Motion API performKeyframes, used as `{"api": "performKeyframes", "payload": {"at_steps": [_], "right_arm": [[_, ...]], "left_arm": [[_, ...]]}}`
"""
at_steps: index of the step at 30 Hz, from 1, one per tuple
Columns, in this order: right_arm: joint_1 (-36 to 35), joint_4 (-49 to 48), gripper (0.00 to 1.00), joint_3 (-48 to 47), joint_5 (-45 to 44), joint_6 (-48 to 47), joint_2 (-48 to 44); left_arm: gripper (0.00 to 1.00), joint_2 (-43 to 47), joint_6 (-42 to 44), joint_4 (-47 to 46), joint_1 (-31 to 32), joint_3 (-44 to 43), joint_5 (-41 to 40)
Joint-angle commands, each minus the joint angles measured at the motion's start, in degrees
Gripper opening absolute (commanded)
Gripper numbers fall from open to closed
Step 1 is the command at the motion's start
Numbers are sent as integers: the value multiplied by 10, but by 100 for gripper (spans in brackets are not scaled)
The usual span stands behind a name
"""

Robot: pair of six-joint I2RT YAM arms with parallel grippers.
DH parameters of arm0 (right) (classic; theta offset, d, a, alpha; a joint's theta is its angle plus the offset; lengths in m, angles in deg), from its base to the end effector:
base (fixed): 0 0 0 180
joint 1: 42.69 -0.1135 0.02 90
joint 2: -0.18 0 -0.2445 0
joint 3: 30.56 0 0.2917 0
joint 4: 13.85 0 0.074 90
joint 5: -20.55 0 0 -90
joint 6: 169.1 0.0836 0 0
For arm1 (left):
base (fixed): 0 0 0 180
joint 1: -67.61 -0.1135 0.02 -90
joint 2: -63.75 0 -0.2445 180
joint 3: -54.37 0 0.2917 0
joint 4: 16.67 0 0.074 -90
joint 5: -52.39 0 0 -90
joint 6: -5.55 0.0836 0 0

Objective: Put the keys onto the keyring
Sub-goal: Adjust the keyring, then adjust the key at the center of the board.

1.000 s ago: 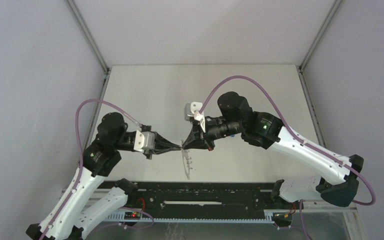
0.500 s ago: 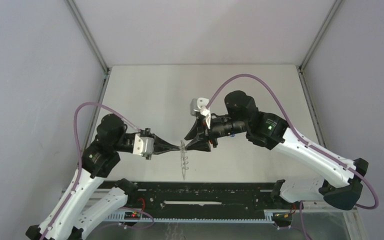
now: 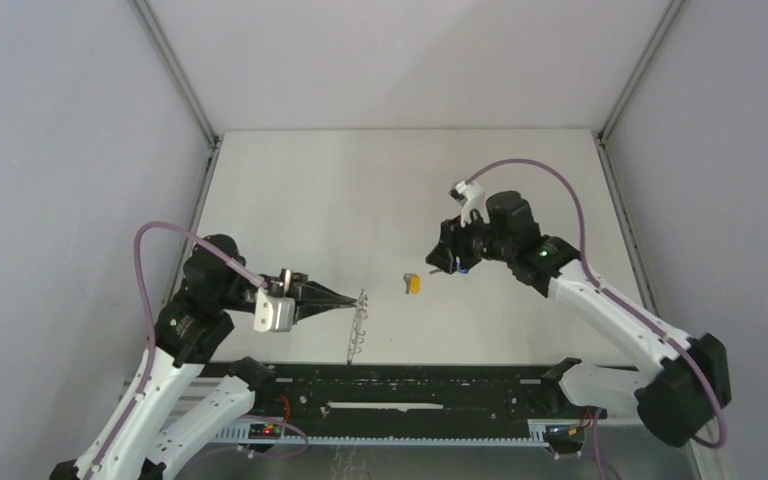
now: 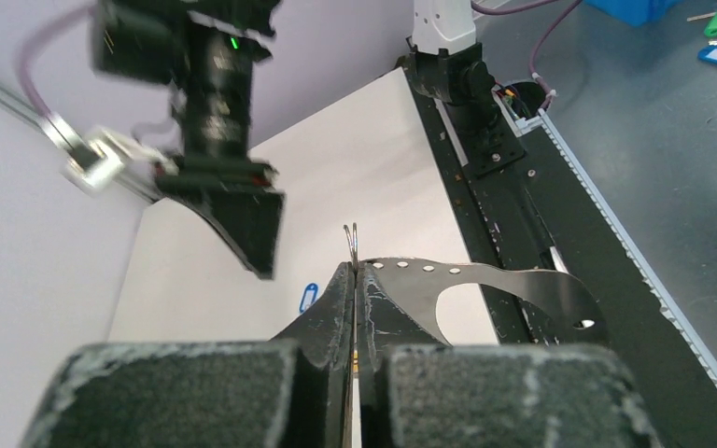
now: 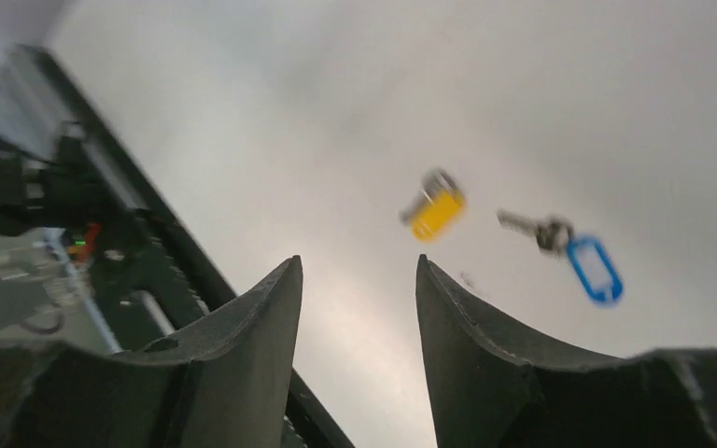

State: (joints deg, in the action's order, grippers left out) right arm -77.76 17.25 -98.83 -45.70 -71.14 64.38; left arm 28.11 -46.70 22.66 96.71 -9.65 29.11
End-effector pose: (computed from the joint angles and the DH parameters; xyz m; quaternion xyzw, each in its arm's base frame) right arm 0.2578 0.2221 0.2859 -0.3001 0.7861 0.3507 0.4111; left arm 0.1226 -0.1561 0.3743 0.6470 0.3449 -0.3829 0.5620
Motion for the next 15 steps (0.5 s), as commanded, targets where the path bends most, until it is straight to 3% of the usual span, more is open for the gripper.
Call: {"api": "performKeyframes", "payload": {"at_steps": [1, 6, 15], "right_arm": [[15, -53, 57, 76, -101, 72, 52], [22, -122, 52, 99, -136, 83, 140], [-3, -282, 52, 105, -66, 38, 235]], "left_arm": [[0, 0, 2, -19, -9, 16, 9], [0, -4, -21, -35, -26, 27, 16], [0, 5, -20, -35, -33, 33, 20]]}}
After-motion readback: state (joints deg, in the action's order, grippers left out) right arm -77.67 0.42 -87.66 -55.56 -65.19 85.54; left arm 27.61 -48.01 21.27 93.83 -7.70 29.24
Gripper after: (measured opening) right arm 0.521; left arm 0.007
